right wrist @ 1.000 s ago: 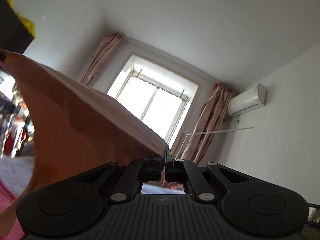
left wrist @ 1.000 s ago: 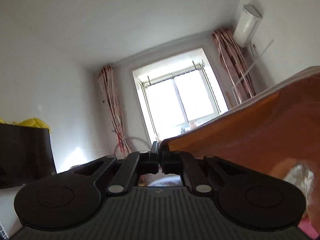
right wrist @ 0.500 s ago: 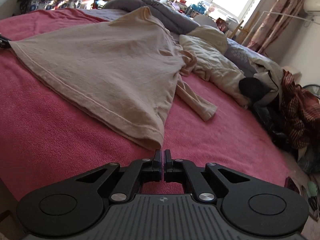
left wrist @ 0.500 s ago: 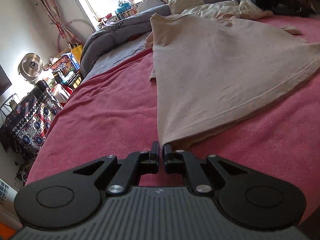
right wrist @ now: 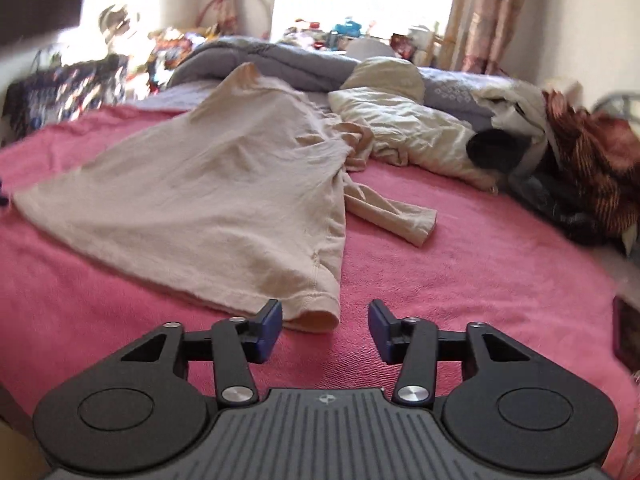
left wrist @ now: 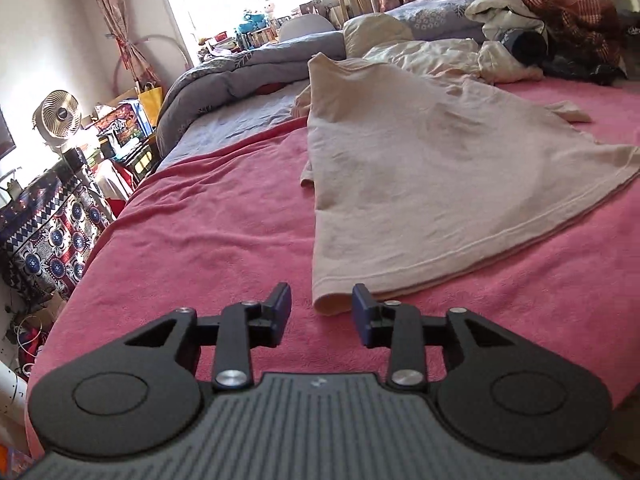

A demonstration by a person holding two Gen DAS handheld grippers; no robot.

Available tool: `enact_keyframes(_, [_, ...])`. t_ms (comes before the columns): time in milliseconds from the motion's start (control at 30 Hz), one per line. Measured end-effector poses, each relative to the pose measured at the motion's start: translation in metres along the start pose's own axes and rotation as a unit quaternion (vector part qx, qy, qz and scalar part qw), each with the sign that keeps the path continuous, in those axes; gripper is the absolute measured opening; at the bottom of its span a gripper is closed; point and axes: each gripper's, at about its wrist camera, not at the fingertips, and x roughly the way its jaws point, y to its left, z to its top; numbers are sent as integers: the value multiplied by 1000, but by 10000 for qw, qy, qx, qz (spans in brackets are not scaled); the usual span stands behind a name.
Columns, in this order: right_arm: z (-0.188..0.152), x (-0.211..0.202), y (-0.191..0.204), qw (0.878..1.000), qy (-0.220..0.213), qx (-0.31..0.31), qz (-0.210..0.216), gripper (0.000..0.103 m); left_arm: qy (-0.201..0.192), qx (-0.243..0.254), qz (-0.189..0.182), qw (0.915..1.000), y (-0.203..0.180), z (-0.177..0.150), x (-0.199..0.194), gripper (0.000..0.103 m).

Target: Fold clothes

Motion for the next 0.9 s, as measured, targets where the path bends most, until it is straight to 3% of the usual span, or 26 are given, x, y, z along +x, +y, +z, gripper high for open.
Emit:
enact_keyframes(100, [4,17,-13,9958,76,900,125,52,1,-447,70,9990,7,4,9,52])
enact_keyframes(200, [6,39,-23,9877,201,1537,179,56,381,-1014,-127,9940,14,5,39,60])
enact_keyframes(267, [6,48,-16,9876,365,1514,191,46,566,-1426,-251,9878,18,3,56,64])
enact_keyframes(300, [7,46,-13,9883,355,1467,230,19,517,-1633,-247,9849,20,3,58,63])
enact_keyframes(333, [8,45,-14,9861,406,1562,397,6,531,-1750,-276,9827,22,4,60,57])
enact_keyframes(433, [12,36,-26,9771,368,2002,615,6,513,-1868,-567,9794,24,9,58,1])
enact_keyframes(567, [22,16,-40,9673,139,2378,865,5,501,-2068,-722,9744,31,15,48,0])
enact_keyframes(733, [38,-20,-42,9680,-265,2287,1004,5,138,-2274,-912,9694,41,22,14,0])
enact_keyframes(800, [40,-37,-44,9690,-424,2244,944,5,-5,-2086,-986,9730,40,25,-4,0])
enact_keyframes(900, [31,-49,-48,9786,-404,1947,527,4,64,-1549,-651,9858,33,20,-12,3])
